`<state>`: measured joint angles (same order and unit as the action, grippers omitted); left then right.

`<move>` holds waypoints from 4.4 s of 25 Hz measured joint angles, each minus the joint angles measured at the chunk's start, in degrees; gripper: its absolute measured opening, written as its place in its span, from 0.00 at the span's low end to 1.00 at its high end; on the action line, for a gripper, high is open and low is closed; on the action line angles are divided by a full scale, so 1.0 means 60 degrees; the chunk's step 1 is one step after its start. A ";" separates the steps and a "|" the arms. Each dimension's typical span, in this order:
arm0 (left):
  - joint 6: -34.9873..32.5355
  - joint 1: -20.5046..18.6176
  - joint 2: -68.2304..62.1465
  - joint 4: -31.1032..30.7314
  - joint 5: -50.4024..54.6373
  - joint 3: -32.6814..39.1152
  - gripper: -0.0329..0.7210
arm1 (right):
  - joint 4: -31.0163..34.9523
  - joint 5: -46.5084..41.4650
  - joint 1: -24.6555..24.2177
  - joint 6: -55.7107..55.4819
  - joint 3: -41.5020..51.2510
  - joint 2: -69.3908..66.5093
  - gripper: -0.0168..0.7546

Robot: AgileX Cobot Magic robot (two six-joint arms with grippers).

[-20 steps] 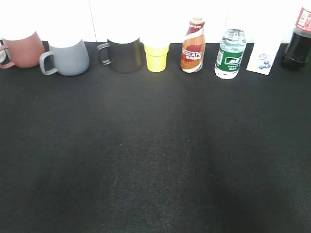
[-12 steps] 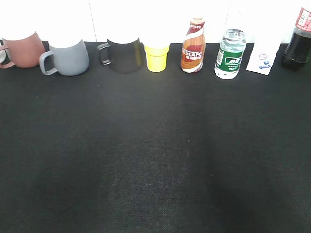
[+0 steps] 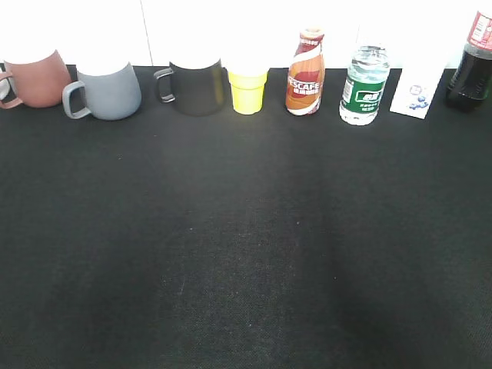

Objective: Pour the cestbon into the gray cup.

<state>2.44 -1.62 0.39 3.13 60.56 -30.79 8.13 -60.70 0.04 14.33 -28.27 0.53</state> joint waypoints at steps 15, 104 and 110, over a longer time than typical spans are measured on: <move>0.0000 0.0000 0.0000 0.0000 0.0000 0.0000 0.36 | 0.0000 0.0000 0.0000 -0.0002 0.0000 0.0000 0.78; -0.2886 0.3222 -1.8105 0.2100 -2.1622 -0.0401 0.46 | 0.0225 0.6708 0.0209 0.1027 0.0661 -0.3713 0.74; -0.2888 0.3222 -1.8791 0.2198 -2.1640 -0.1027 0.46 | 0.0225 0.6708 0.0209 0.1027 0.0661 -0.3713 0.74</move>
<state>-14.88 17.71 -112.35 16.32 -69.28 -36.95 9.48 -20.45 1.30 20.49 -24.30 -21.75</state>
